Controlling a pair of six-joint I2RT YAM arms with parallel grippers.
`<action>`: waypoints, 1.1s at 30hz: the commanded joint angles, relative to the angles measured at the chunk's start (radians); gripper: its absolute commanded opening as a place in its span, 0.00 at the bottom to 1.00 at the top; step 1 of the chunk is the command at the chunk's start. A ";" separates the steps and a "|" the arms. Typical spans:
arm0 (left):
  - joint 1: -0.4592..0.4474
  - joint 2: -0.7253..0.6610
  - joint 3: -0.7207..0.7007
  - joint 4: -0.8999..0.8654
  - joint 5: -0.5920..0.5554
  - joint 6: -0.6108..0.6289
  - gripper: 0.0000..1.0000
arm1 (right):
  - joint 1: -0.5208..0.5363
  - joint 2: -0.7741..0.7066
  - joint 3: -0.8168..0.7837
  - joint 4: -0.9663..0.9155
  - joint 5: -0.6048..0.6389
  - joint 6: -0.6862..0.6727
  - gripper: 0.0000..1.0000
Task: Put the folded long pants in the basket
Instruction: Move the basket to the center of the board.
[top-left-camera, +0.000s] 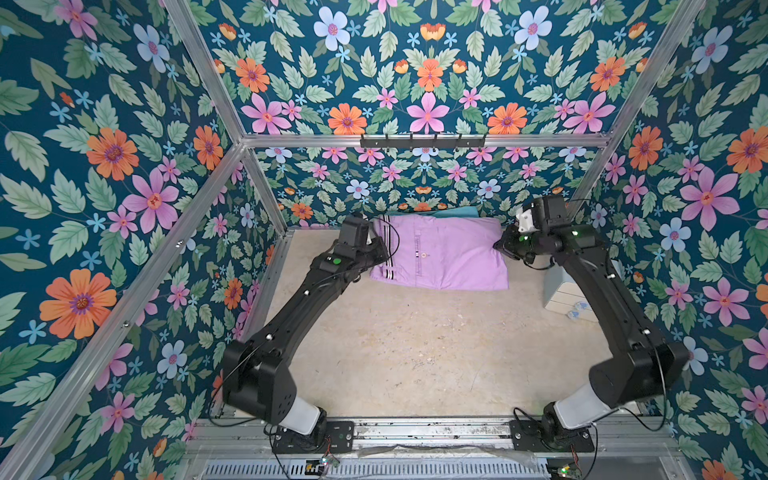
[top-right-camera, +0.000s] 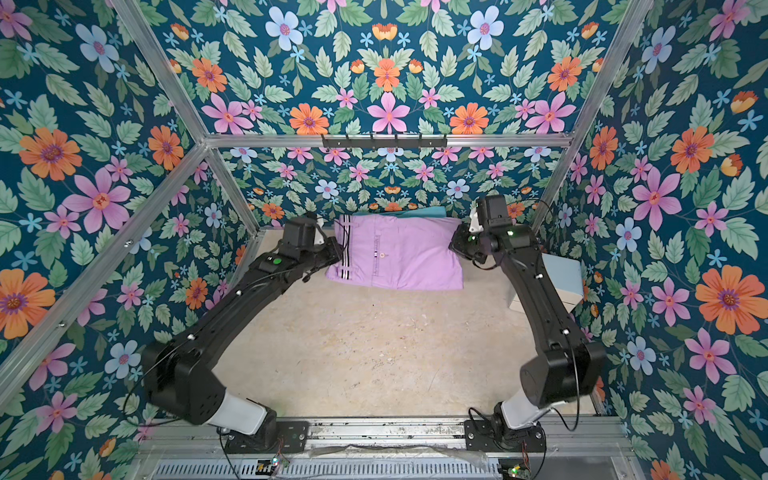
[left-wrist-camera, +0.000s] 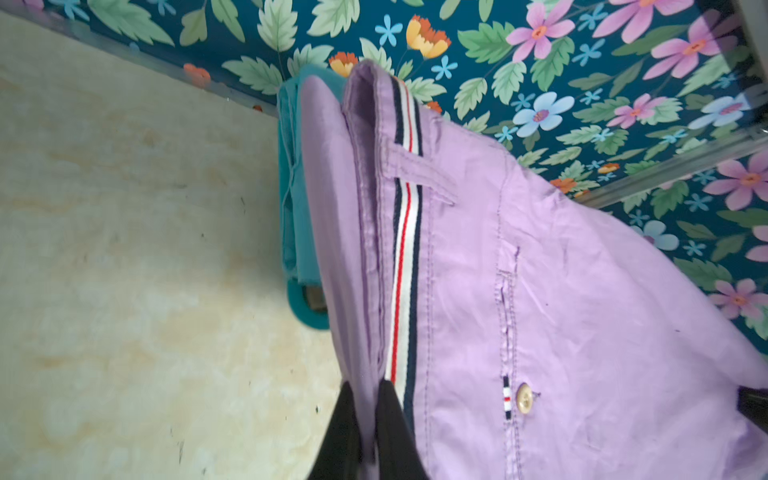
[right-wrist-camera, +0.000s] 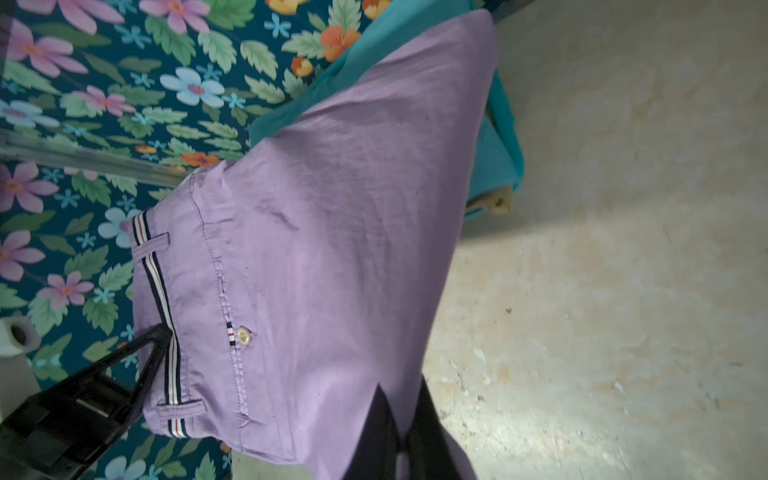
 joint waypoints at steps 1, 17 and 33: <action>0.012 0.128 0.148 0.027 -0.069 0.034 0.00 | -0.006 0.175 0.244 -0.117 0.059 -0.034 0.00; 0.061 0.498 0.307 0.151 0.008 -0.020 0.00 | -0.093 0.732 0.696 -0.022 -0.153 0.065 0.00; 0.104 0.412 0.026 0.287 0.083 -0.020 0.00 | -0.072 0.593 0.248 0.127 -0.173 0.074 0.00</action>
